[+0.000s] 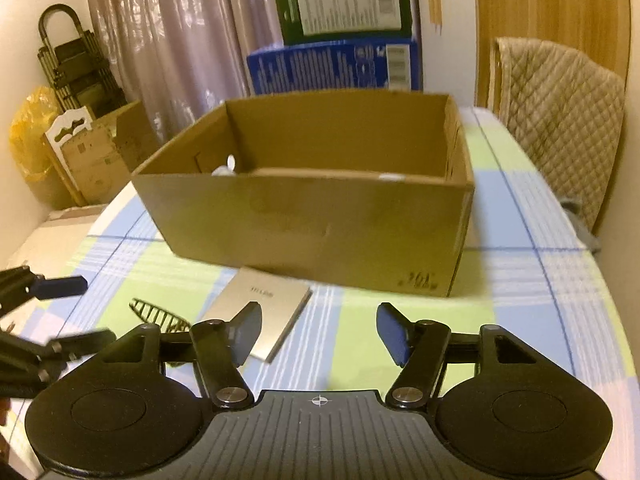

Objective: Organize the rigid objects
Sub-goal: 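Withdraw both open grippers from the box back toward the table, then grasp the braided rope toy with left while right approaches the TP-LINK box, then lift the rope toy with left while right grasps the silver TP-LINK box, then carry the rope toy with left while right carries the TP-LINK box over the box, then open left gripper to drop the rope toy while right lowers the TP-LINK box inside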

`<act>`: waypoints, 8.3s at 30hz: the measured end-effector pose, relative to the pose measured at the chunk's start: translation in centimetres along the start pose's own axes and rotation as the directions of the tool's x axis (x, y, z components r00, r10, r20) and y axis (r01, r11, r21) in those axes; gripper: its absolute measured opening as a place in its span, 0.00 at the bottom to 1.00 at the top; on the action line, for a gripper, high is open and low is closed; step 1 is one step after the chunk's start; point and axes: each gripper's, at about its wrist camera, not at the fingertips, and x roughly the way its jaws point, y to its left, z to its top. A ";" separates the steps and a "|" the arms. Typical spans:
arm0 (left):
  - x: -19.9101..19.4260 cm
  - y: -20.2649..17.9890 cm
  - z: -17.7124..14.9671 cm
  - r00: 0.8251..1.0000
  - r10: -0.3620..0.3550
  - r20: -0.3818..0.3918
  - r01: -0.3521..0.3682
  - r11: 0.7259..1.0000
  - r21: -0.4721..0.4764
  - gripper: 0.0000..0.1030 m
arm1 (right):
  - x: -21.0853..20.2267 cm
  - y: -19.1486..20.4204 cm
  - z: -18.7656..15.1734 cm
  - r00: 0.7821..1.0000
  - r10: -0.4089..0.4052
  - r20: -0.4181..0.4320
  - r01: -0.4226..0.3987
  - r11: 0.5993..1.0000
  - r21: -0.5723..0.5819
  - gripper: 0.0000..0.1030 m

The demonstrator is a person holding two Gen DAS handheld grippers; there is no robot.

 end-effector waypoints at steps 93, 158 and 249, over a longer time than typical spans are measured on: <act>4.3 8.5 1.8 0.983 0.142 -0.113 -0.164 0.962 -0.216 0.21 | 12.8 6.9 -0.2 0.990 -0.094 -0.109 0.107 0.988 0.115 0.91; -4.3 -0.3 11.6 0.991 0.124 0.044 -0.116 0.982 -0.152 0.21 | -7.0 1.6 8.7 0.967 -0.158 0.199 0.177 0.981 -0.080 0.85; 14.3 0.7 18.2 0.993 0.010 -0.116 -0.033 0.978 -0.204 0.27 | 5.6 -6.6 13.6 0.995 -0.093 -0.035 0.093 0.996 -0.010 0.85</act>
